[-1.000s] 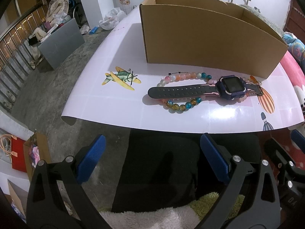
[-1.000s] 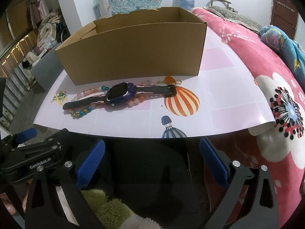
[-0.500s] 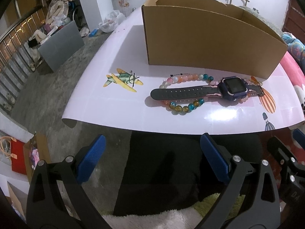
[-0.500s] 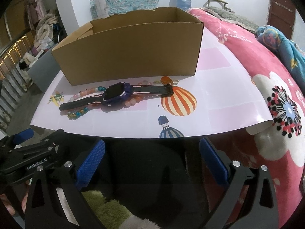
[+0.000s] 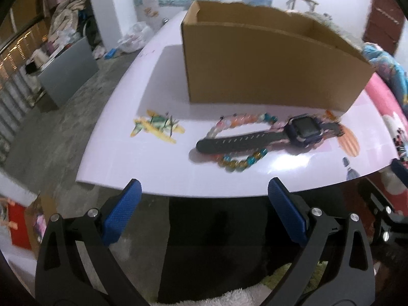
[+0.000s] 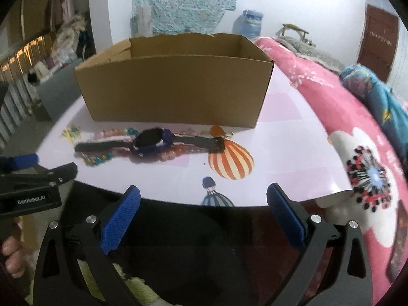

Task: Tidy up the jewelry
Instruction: 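Move the right gripper to the black-strap watch and grasp its face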

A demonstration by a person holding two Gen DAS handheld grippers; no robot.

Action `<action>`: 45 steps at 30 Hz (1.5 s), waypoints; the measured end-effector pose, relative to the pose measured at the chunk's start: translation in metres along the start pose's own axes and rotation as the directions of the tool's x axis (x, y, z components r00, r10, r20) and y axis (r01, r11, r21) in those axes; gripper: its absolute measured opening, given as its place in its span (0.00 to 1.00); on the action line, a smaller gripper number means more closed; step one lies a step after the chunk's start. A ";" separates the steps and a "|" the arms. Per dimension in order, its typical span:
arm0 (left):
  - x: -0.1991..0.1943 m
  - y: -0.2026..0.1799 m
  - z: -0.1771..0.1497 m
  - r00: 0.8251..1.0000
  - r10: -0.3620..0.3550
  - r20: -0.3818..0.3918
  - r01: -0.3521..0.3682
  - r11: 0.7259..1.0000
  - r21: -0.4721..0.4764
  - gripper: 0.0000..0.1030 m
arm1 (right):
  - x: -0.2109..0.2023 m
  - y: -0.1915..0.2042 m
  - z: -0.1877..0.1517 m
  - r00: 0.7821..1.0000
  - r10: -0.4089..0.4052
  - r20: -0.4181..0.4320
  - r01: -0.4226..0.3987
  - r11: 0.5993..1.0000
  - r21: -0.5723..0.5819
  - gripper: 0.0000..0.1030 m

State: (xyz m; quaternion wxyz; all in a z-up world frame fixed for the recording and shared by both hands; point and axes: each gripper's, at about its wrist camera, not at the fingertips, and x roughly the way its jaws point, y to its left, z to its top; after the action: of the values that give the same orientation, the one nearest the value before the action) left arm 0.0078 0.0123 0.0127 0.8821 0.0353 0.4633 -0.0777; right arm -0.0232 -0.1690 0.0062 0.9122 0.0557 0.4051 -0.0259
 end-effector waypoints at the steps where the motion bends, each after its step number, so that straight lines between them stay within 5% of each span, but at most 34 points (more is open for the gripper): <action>1: -0.001 0.001 0.002 0.999 -0.032 0.015 0.032 0.999 0.007 0.93 | 0.000 -0.001 0.002 1.000 0.017 0.004 -0.017 1.000 0.012 0.94; 5: -0.011 0.012 0.007 0.981 -0.171 0.089 0.172 0.985 -0.006 0.93 | 0.004 -0.009 0.014 0.998 0.062 0.017 -0.063 0.996 0.058 0.94; 15: -0.010 0.018 0.015 0.959 -0.267 0.091 0.268 0.964 0.005 0.93 | 0.034 0.005 0.050 0.982 0.189 0.003 -0.189 0.981 0.030 0.93; 19: 0.002 0.023 0.020 0.957 -0.282 0.066 0.283 0.959 -0.011 0.88 | 0.046 0.014 0.057 0.970 0.241 -0.010 -0.241 0.970 0.015 0.79; 21: 0.011 0.027 0.023 0.955 -0.295 0.039 0.296 0.955 -0.033 0.69 | 0.053 0.017 0.057 0.967 0.251 -0.033 -0.250 0.968 0.012 0.71; 24: 0.030 0.035 0.027 0.948 -0.318 -0.016 0.316 0.945 -0.087 0.58 | 0.066 0.020 0.056 0.962 0.261 -0.074 -0.261 0.965 0.015 0.58; 28: 0.047 0.045 0.030 0.939 -0.339 -0.053 0.328 0.933 -0.149 0.57 | 0.079 0.020 0.053 0.960 0.256 -0.113 -0.256 0.967 0.018 0.51; 35: 0.054 0.050 0.030 0.895 -0.440 -0.076 0.420 0.887 -0.191 0.49 | 0.084 0.029 0.051 0.964 0.234 -0.125 -0.238 0.971 -0.015 0.50; 45: 0.021 0.045 0.036 0.834 -0.551 0.037 0.552 0.827 -0.112 0.44 | 0.086 0.030 0.052 0.968 0.219 -0.121 -0.223 0.975 -0.022 0.50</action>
State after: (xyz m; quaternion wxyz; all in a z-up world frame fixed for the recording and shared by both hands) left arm 0.0561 0.0492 0.0154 0.8234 -0.1520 0.4560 -0.3015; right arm 0.0753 -0.1460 -0.0210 0.8847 0.0857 0.4501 0.0863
